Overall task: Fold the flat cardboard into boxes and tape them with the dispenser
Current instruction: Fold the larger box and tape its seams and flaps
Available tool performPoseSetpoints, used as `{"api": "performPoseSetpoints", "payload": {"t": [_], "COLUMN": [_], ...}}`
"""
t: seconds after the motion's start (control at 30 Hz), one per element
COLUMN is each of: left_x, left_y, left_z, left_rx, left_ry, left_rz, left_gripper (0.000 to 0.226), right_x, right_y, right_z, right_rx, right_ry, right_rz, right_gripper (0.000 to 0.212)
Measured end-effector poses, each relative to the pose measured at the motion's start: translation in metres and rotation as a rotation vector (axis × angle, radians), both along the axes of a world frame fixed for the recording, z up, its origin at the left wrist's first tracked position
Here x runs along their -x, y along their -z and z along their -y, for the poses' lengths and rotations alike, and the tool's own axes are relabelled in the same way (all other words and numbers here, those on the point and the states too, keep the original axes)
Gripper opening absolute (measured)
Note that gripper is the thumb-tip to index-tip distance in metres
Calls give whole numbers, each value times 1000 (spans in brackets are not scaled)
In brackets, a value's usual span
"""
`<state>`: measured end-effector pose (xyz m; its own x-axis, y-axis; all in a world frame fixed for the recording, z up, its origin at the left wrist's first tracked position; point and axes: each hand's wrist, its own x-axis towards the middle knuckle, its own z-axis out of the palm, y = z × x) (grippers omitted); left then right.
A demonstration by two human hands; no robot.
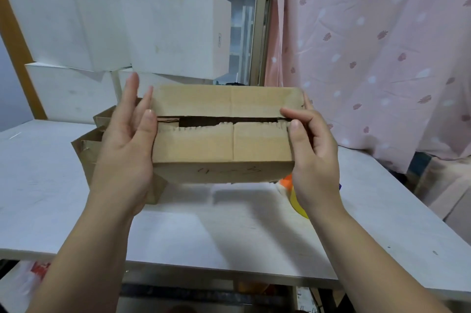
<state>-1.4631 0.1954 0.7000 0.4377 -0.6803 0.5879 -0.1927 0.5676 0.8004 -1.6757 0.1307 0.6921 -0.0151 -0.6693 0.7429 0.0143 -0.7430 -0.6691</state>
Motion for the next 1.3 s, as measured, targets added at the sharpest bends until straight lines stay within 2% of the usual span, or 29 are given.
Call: {"api": "performPoseSetpoints", "payload": {"t": [0.07,0.1,0.17,0.2,0.3,0.33,0.5,0.6,0.7,0.8,0.9,0.97,1.03,1.1,1.17,1.3], "left_x": [0,1,6,9,22,26,36,39,40,42,49,53,56,55,50,42], "left_y": [5,9,17,20,28,30,49,64,80,93,100,105,110,115,117,122], "left_z": [2,4,7,8,15,18,28,28,30,34,37,39,40,39,36,30], "left_rx": [-33,-72,-154,-183,-211,-227,-310,-340,-332,-296,-255,-208,-192,-185,-168,-169], "left_ry": [-107,-145,-194,-221,-231,-226,-144,-13,24,7,-103,-190,-221,-208,-167,14], "left_rz": [116,141,106,68,-122,-216,-505,-689,-811,-849,-749,-592,-443,-386,-372,-400], "left_gripper": [35,42,65,67,29,23,50,45,38,38,39,42,48,48,46,53], "right_x": [2,3,3,2,1,1,5,7,8,6,-4,-13,-16,-14,-9,-3], "right_y": [3,5,8,9,18,23,60,83,95,106,113,108,103,100,98,94], "right_z": [0,0,-3,-5,-4,-3,8,13,15,13,2,-6,-5,1,7,15], "right_rx": [85,119,220,283,478,541,772,862,919,752,290,-46,-287,-424,-510,-660], "right_ry": [-6,1,56,86,149,153,173,200,220,161,2,-35,-109,-191,-266,-389], "right_rz": [-21,-49,-137,-186,-351,-404,-548,-625,-672,-605,-337,-152,-19,68,155,219], "right_gripper": [20,20,21,22,22,20,22,28,23,21,45,62,60,53,54,79]}}
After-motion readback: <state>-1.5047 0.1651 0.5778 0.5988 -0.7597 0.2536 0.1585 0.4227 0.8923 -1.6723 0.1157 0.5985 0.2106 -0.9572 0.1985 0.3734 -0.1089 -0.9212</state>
